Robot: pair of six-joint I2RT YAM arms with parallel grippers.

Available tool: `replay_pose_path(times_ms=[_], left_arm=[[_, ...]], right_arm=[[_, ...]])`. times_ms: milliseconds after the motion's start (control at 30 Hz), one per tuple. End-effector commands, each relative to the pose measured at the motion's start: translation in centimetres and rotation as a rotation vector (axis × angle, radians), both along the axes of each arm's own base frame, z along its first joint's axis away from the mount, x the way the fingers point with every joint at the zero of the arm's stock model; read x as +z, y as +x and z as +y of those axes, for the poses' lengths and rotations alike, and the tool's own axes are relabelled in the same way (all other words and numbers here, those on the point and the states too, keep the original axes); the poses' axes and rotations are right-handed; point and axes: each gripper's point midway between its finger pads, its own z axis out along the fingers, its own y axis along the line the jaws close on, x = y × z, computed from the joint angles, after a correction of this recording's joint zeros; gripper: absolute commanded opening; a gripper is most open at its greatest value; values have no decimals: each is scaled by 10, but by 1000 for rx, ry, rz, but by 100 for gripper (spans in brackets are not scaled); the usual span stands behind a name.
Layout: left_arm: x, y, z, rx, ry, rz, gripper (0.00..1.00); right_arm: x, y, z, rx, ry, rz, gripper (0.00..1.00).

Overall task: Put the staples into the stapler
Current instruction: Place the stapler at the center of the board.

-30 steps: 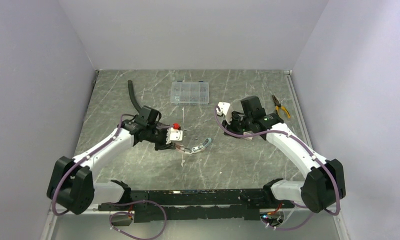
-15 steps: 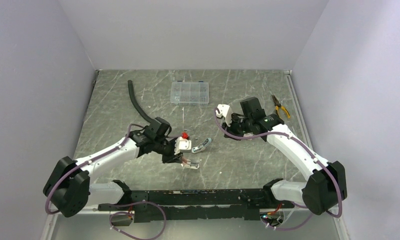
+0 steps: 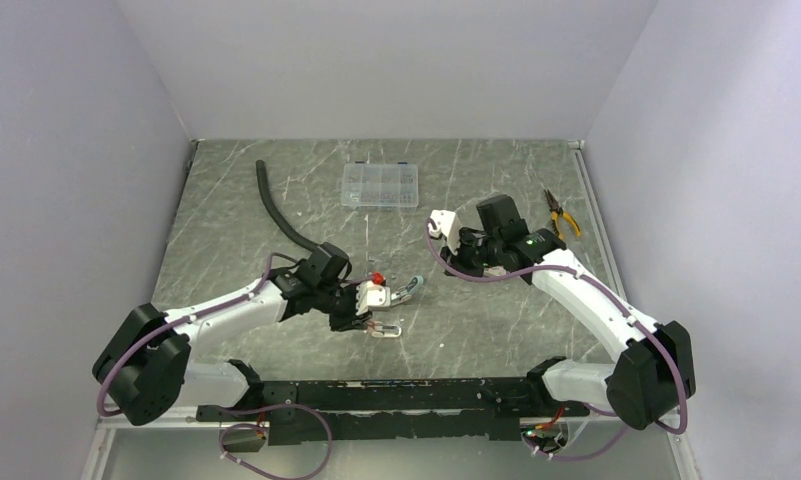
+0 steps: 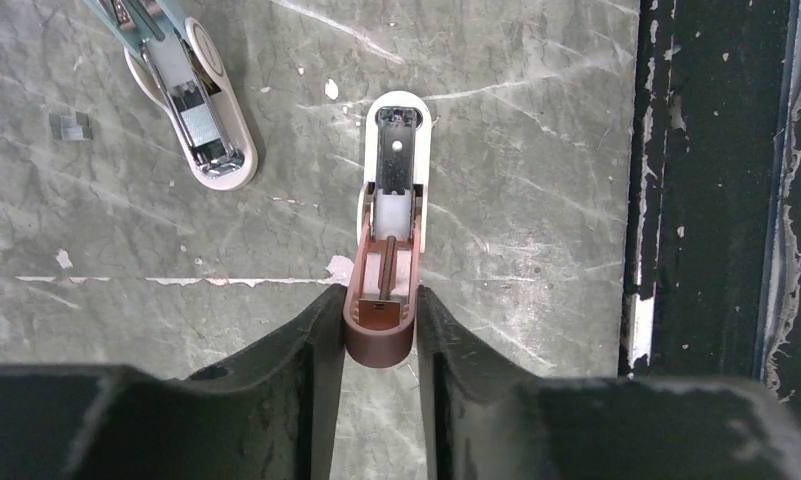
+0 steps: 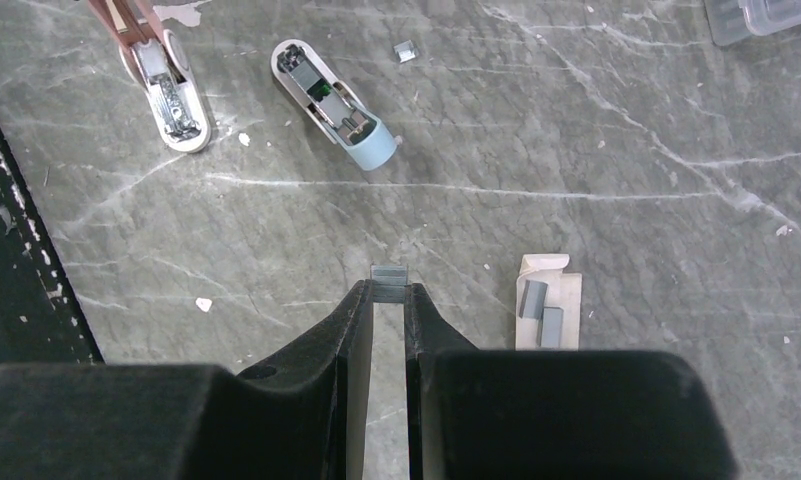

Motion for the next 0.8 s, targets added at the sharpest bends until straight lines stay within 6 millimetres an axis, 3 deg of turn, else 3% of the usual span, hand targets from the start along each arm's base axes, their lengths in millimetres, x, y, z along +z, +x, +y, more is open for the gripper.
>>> replay_pose_path(times_ms=[0, 67, 167, 200, 367, 600, 767], left_arm=[[12, 3, -1, 3, -13, -41, 41], [17, 4, 0, 7, -11, -54, 54], [24, 4, 2, -3, -16, -77, 91], [26, 4, 2, -3, -21, -83, 94], [43, 10, 3, 29, -57, -94, 94], [67, 32, 14, 133, -120, -68, 93], [69, 44, 23, 182, -115, -83, 93]], right_arm=[[4, 2, 9, 27, 19, -26, 1], [2, -1, 12, 38, 14, -23, 1], [-1, -5, 15, 57, 11, -13, 1], [-2, -7, 17, 63, 11, -13, 1], [-5, -17, 23, 98, 7, -1, 1], [-7, -37, 47, 193, 11, 22, 1], [-14, -30, 49, 179, -11, 11, 1]])
